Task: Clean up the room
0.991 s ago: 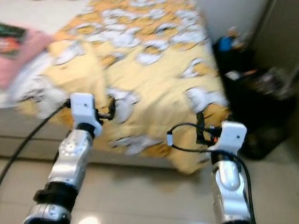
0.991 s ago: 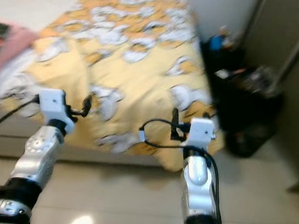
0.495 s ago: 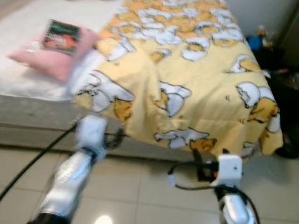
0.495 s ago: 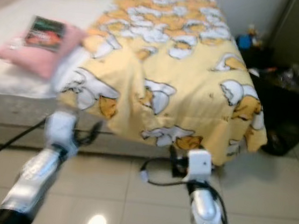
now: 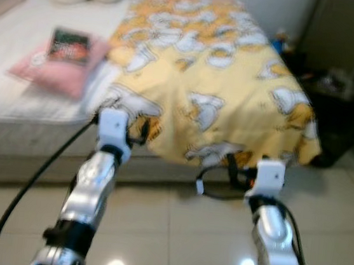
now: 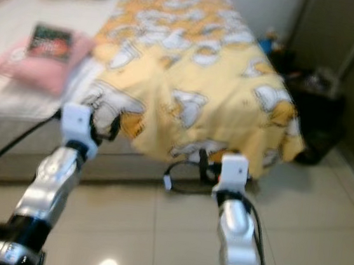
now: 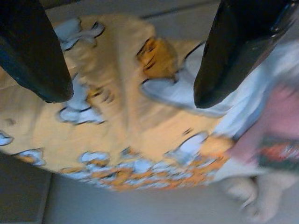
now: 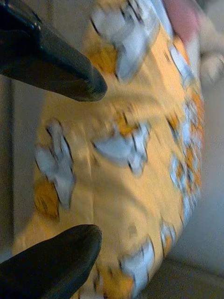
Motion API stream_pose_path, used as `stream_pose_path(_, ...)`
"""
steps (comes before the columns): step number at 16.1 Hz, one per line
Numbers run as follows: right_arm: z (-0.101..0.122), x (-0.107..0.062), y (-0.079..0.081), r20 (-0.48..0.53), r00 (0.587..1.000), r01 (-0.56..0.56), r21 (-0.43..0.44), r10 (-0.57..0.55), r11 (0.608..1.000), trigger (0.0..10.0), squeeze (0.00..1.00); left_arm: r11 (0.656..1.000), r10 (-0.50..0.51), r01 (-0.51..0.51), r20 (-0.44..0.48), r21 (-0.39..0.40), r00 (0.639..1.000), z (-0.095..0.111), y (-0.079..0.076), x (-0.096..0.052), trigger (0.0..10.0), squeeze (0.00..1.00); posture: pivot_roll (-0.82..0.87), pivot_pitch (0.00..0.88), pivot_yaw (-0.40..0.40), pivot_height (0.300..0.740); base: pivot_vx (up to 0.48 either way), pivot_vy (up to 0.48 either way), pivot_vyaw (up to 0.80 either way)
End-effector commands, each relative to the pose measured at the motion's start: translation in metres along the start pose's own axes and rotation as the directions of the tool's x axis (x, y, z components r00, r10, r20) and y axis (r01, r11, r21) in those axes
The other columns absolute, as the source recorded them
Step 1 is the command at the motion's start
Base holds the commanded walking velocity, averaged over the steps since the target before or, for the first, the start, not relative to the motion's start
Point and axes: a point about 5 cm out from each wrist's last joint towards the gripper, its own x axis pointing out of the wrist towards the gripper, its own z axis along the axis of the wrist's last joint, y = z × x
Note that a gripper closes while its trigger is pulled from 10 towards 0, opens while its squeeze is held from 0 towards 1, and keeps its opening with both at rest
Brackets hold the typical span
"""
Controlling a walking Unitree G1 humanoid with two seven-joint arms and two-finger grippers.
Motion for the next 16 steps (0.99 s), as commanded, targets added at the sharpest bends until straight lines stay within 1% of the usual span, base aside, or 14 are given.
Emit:
stream_pose_path(1, 0.007, 0.005, 0.008, 0.031, 0.999, -0.027, 0.002, 0.027, 1.0, 10.0, 0.0, 0.998, 0.062, -0.062, -0.037, -0.01, 0.997, -0.006, 0.012, -0.001, 10.0, 0.0, -0.19, 0.0, 0.079, 0.74, 0.304, 0.371, 0.0)
stream_pose_path(3, 0.009, 0.007, 0.007, 0.035, 0.999, -0.03, 0.005, 0.03, 1.0, 10.0, 0.0, 0.992, 0.114, -0.117, -0.065, -0.043, 0.991, -0.01, 0.016, -0.002, 10.0, 0.0, -0.19, 0.0, 0.076, 0.74, 0.306, 0.373, 0.0)
stream_pose_path(4, 0.011, 0.008, 0.006, 0.037, 0.999, -0.037, -0.003, 0.037, 0.999, 10.0, 0.0, 0.989, 0.132, -0.136, -0.079, -0.052, 0.988, -0.013, 0.016, -0.003, 10.0, 0.0, -0.19, 0.0, 0.072, 0.74, 0.304, 0.371, 0.0)
stream_pose_path(5, 0.012, 0.01, 0.004, 0.042, 0.998, -0.036, -0.007, 0.036, 0.999, 10.0, 0.0, 0.989, 0.131, -0.136, -0.082, -0.054, 0.988, -0.015, 0.013, -0.004, 10.0, 0.0, -0.2, 0.0, 0.07, 0.74, 0.296, 0.379, 0.0)
stream_pose_path(7, 0.014, 0.012, -0.002, 0.036, 0.999, -0.012, -0.011, 0.012, 1.0, 10.0, 0.0, 0.996, 0.09, -0.091, -0.054, -0.004, 0.994, -0.012, 0.003, -0.004, 10.0, 0.0, -0.2, 0.0, 0.063, 0.74, 0.306, 0.371, 0.54)
stream_pose_path(8, 0.014, 0.012, -0.003, 0.034, 0.999, -0.008, -0.006, 0.008, 1.0, 10.0, 0.0, 0.998, 0.061, -0.06, -0.038, 0.027, 0.997, -0.008, -0.003, -0.002, 10.0, 0.0, -0.19, 0.0, 0.062, 0.74, 0.334, 0.345, 0.0)
stream_pose_path(9, 0.014, 0.013, -0.002, 0.036, 0.999, -0.01, -0.006, 0.01, 1.0, 10.0, 0.0, 0.998, 0.048, -0.047, -0.03, 0.034, 0.998, -0.006, -0.006, 0.0, 10.0, 0.0, -0.2, 0.0, 0.062, 0.74, 0.337, 0.341, 0.0)
stream_pose_path(14, 0.017, 0.015, 0.002, 0.051, 0.998, -0.02, -0.015, 0.021, 1.0, 10.0, 0.0, 0.999, 0.037, -0.036, -0.02, 0.039, 0.999, -0.001, -0.004, 0.005, 10.0, 0.0, -0.19, 0.0, 0.063, 0.74, 0.34, 0.338, 0.0)
stream_pose_path(16, 0.016, 0.017, 0.002, 0.041, 0.999, -0.021, -0.024, 0.022, 0.999, 10.0, 0.0, 0.999, 0.033, -0.032, -0.018, 0.043, 0.999, -0.001, -0.004, 0.006, 10.0, 0.0, -0.19, 0.0, 0.062, 0.74, 0.345, 0.334, 0.0)
